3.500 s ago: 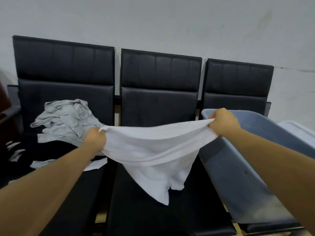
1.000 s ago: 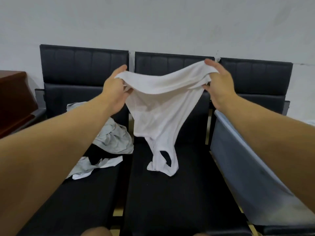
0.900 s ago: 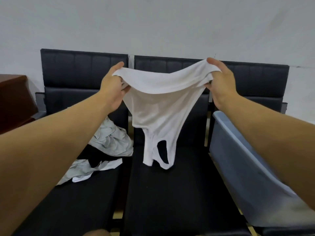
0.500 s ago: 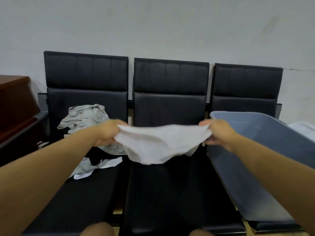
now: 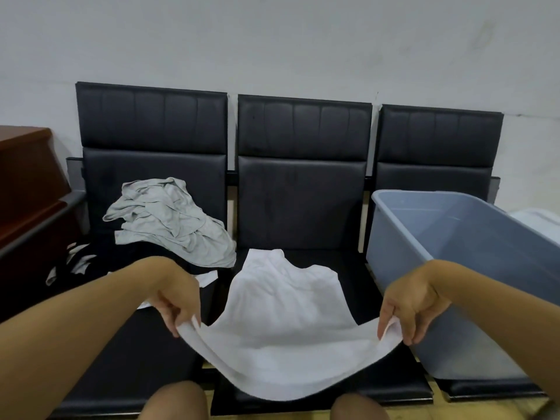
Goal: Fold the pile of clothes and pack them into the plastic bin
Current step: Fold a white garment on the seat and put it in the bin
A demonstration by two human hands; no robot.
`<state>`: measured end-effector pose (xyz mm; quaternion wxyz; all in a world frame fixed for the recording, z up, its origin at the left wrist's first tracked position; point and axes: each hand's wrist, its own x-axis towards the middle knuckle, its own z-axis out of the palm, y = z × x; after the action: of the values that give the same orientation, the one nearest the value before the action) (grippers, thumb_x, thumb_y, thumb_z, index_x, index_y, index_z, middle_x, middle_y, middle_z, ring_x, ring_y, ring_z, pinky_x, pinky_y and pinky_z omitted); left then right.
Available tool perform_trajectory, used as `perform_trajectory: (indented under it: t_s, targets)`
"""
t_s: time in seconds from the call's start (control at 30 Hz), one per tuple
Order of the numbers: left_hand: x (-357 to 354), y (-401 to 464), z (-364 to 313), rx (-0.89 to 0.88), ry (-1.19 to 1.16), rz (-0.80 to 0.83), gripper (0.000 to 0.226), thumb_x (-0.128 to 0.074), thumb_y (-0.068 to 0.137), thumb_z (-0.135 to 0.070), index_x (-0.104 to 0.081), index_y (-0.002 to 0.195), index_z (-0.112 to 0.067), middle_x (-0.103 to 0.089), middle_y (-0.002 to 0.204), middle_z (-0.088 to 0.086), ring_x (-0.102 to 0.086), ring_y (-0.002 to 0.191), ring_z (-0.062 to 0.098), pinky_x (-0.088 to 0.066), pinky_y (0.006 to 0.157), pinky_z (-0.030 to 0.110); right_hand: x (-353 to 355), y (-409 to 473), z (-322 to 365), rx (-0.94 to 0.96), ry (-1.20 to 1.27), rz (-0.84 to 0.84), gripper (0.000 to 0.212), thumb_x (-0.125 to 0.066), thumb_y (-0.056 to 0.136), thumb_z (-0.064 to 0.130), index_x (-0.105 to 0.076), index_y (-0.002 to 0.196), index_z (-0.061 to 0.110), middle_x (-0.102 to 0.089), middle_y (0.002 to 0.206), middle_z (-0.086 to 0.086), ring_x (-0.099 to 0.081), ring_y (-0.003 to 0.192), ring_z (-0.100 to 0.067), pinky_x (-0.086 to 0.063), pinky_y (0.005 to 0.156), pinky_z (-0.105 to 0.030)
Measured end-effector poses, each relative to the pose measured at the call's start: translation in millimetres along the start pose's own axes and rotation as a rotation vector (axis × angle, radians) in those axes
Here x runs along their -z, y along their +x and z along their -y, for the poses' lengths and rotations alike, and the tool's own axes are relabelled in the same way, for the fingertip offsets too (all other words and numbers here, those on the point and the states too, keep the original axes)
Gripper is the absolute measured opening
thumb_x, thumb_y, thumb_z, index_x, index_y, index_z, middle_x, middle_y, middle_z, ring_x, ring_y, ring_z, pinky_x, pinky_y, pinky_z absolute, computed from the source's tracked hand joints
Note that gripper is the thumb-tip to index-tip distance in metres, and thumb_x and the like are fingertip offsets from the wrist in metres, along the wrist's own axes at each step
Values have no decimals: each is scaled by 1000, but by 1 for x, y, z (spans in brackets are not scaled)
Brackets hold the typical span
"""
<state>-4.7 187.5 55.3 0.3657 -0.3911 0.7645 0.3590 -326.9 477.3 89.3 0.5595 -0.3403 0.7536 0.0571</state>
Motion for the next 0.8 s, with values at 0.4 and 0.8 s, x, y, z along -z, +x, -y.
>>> perform_trajectory:
  t_s: [0.4, 0.8]
  targets:
    - [2, 8, 45, -287, 227, -308, 4, -77, 81, -33, -77, 81, -29, -73, 80, -14, -67, 75, 1, -54, 75, 17, -13, 9, -25, 300, 195, -196, 45, -57, 89, -16, -72, 120, 13, -77, 105, -4, -72, 106, -18, -56, 92, -27]
    - [-12, 6, 7, -626, -311, -578, 27, -40, 107, -36, -61, 98, -21, -58, 57, -28, -55, 56, -4, -41, 55, 11, -25, 25, -1, 539, 87, -805, 22, -55, 102, 34, -71, 115, 27, -57, 131, 22, -54, 119, 3, -41, 106, -22]
